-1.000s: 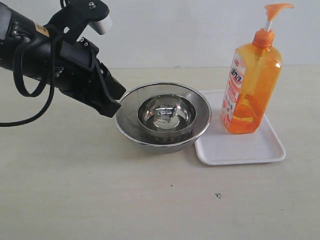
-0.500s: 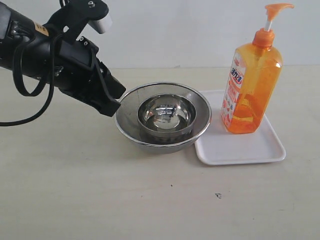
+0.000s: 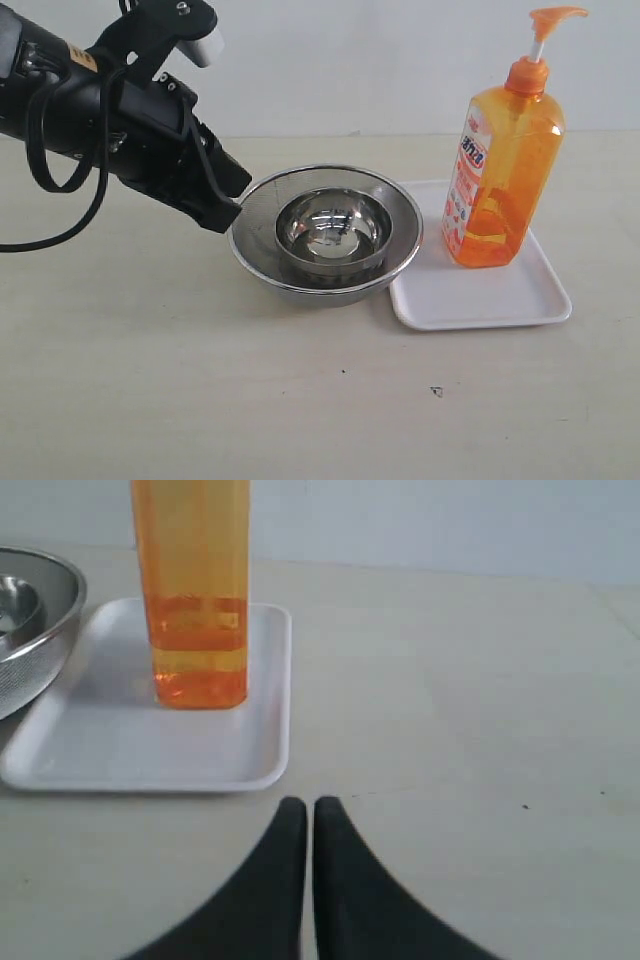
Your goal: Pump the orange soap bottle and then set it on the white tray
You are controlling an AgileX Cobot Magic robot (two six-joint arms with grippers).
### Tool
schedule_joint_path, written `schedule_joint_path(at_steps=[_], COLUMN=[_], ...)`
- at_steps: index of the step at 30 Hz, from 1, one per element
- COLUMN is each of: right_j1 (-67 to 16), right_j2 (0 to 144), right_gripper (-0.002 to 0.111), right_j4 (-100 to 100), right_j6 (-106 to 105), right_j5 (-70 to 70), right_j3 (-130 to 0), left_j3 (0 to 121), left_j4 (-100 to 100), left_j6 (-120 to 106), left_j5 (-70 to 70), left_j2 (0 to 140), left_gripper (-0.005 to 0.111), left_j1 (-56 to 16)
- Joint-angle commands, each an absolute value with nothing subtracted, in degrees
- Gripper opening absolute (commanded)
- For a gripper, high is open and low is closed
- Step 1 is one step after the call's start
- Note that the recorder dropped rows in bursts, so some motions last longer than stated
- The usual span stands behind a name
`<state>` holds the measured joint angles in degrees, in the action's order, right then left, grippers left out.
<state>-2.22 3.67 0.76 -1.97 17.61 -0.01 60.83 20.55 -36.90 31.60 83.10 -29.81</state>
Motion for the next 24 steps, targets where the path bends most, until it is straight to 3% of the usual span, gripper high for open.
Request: schedule_joint_path(at_steps=[1, 24], right_j1=[0.12, 0.65], right_j2=[0.00, 0.00], right_gripper=[0.000, 0.000], right_j4=[0.60, 0.60], right_j6=[-1.73, -1.44], right_j5=[19.82, 19.98], right_j3=[0.00, 0.00], left_j3=[60.59, 60.59], left_j4=[20.46, 20.58], left_j6=[-36.35, -36.35], left_j5=[31.09, 30.83], left_j2=[82.76, 82.76], left_gripper=[0.005, 0.005], left_j1=[-29.80, -29.80])
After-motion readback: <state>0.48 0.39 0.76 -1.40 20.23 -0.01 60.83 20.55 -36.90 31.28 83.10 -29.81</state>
